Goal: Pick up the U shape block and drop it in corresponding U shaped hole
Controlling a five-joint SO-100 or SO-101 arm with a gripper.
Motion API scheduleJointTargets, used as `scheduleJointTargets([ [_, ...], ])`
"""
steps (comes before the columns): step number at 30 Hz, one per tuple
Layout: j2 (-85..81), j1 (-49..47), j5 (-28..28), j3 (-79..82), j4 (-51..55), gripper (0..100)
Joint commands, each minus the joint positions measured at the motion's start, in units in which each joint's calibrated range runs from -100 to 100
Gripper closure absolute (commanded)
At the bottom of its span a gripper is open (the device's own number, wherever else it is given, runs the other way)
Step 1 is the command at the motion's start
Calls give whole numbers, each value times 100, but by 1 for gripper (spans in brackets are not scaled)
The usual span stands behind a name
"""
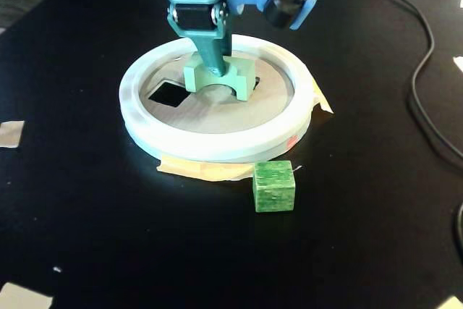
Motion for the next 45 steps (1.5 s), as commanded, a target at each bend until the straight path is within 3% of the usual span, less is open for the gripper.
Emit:
scheduleJointTargets([
  [1,-53,-36,-230,-541,41,94],
  [15,-53,-324,-269,-550,31,94],
  [30,717,-361,-225,-1689,51,91],
  [31,699,-348,-215,-1689,51,88],
  [33,654,-336,-205,-1689,51,73],
  [36,636,-386,-200,-1698,51,44],
  [37,610,-398,-200,-1698,51,28],
  [39,484,-411,-190,-1698,81,15],
  [41,341,-411,-127,-1698,171,10],
  [45,63,-398,98,-1698,181,10],
])
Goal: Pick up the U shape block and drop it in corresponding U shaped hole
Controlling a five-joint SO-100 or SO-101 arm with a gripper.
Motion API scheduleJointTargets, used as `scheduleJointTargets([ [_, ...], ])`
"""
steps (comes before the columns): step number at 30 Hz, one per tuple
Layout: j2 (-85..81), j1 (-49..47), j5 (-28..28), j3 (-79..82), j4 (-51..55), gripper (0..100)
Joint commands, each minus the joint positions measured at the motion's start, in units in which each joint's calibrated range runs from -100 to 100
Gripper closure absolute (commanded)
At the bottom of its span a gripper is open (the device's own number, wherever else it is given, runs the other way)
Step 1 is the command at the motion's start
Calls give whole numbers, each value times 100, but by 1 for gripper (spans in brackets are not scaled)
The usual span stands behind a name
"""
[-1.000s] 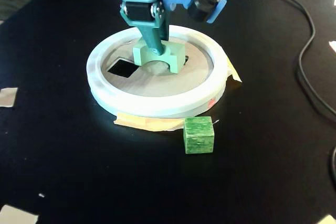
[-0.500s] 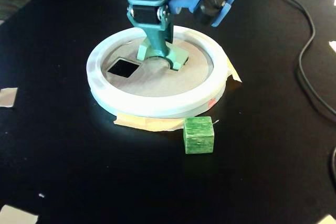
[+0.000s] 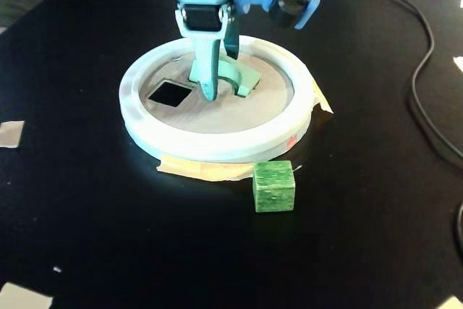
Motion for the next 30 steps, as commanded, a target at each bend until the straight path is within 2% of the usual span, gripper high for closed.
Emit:
scheduleJointTargets([
  [1,-811,-109,239,-527,85,10],
  [11,-1689,-421,440,-472,135,10],
  [17,-2092,-671,1607,-508,1610,10],
  [22,-2199,-983,2515,-499,1610,9],
  [27,-2208,-1332,2867,-435,1610,10],
  [30,-2154,-1445,3502,-481,1610,10],
])
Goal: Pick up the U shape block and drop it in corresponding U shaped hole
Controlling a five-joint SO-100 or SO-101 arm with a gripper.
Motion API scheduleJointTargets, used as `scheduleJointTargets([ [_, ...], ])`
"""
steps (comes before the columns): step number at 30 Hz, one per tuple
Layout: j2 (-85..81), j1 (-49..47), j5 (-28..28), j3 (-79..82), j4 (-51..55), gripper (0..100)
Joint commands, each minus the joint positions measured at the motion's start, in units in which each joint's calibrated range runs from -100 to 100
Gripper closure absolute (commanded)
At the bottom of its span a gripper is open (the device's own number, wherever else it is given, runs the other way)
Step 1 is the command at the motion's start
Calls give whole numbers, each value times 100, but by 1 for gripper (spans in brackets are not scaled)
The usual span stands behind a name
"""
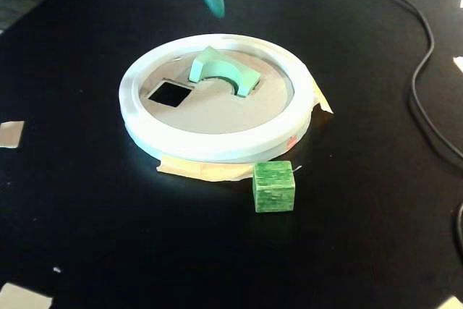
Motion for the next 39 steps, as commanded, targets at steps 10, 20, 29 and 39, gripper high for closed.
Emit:
scheduleJointTargets([
  [10,-594,-226,1744,-389,68,9],
  [20,-889,186,1768,-380,68,9],
  [29,-1928,835,2110,-380,68,9],
  [39,-4087,1110,2076,2070,68,9],
])
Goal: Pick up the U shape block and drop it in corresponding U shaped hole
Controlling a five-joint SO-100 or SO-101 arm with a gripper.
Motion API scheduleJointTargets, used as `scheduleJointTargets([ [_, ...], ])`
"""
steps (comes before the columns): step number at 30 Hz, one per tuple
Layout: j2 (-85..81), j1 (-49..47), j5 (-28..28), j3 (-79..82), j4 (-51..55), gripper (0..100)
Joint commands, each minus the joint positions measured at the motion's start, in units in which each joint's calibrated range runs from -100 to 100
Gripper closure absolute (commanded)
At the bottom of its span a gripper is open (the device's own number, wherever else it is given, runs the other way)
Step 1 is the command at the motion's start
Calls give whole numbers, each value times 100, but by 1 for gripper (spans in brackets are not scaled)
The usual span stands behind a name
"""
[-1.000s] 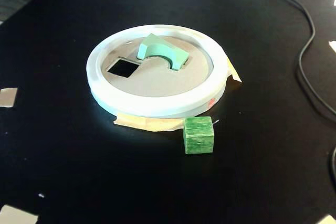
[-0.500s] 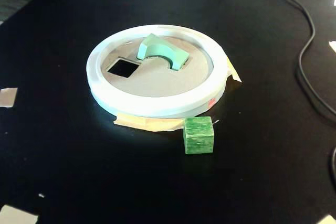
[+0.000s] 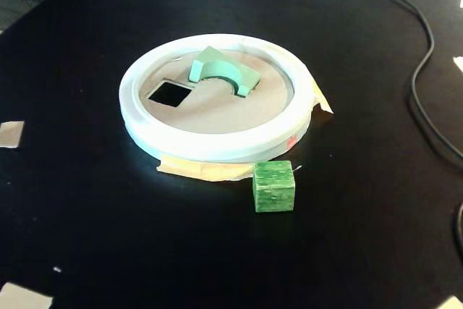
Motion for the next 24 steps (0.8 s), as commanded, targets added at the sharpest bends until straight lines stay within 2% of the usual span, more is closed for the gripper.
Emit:
scheduleJointTargets([
  [1,-1582,386,-10,1742,39,9],
  [3,-1752,323,0,2798,39,9],
  [6,-1958,248,-20,4055,-1416,9],
  [7,-2101,186,-29,4601,-2219,9],
  [12,-1877,124,-34,5540,-4337,9],
  [24,-1797,99,-215,7643,-7136,9],
])
